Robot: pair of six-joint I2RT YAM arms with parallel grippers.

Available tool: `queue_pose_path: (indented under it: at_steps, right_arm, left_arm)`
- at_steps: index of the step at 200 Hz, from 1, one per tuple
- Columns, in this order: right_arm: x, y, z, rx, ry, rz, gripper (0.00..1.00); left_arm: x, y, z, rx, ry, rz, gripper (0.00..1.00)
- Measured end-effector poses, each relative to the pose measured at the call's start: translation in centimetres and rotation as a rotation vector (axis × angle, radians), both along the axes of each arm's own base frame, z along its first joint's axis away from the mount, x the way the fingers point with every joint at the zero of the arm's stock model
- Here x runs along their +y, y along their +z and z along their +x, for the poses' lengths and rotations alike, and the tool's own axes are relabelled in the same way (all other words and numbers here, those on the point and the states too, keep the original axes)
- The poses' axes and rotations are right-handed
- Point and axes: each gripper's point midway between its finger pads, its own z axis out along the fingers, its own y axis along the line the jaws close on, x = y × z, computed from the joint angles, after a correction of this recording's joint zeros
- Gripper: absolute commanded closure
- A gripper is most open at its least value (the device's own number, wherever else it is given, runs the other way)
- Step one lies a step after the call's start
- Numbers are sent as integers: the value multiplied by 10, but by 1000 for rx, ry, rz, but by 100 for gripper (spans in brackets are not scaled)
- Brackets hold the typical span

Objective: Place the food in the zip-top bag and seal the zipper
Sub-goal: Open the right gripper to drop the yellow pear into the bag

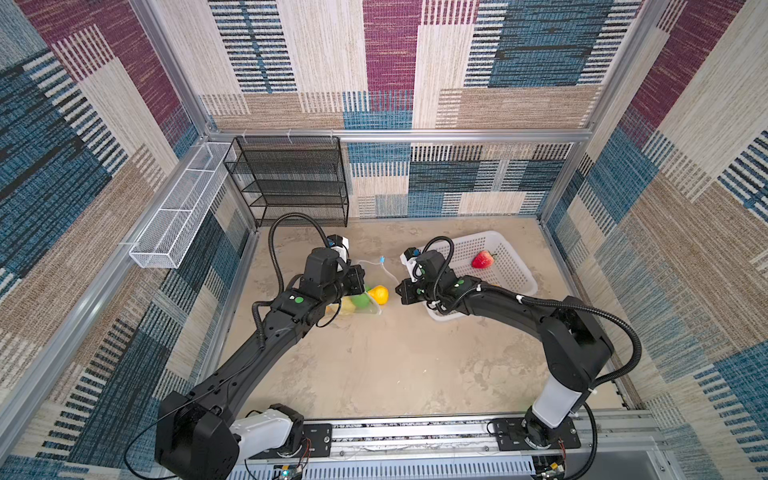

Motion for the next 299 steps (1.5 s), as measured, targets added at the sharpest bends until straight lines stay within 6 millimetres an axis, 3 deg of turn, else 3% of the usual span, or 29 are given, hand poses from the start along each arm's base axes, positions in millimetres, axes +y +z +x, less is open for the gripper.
queue_pose_path:
  at_steps: [29, 91, 113, 132, 162, 186, 215, 267, 299]
  right_arm:
    - [10, 41, 6, -75, 31, 62, 100]
    - [38, 155, 17, -295, 142, 211, 100]
    - [45, 181, 13, -337, 194, 262, 100]
    - [50, 190, 7, -351, 239, 293, 100]
    - [55, 183, 2, -325, 281, 305, 100]
    - [54, 168, -2, -294, 292, 295, 100]
    - [50, 142, -7, -244, 280, 267, 100]
    - [30, 73, -9, -121, 197, 163, 100]
    - [14, 46, -5, -74, 130, 102, 100]
  left_arm:
    - [6, 16, -1, -37, 13, -5, 100]
    - [38, 93, -10, -236, 103, -9, 100]
    - [50, 116, -16, -298, 135, 13, 100]
    - [59, 132, -21, -344, 164, 27, 100]
    - [69, 142, -21, -381, 198, 66, 100]
    - [70, 135, -15, -370, 204, 106, 100]
    - [65, 113, -4, -325, 176, 159, 100]
    - [32, 73, 8, -219, 17, 152, 100]
    - [11, 42, 10, -140, -72, 101, 100]
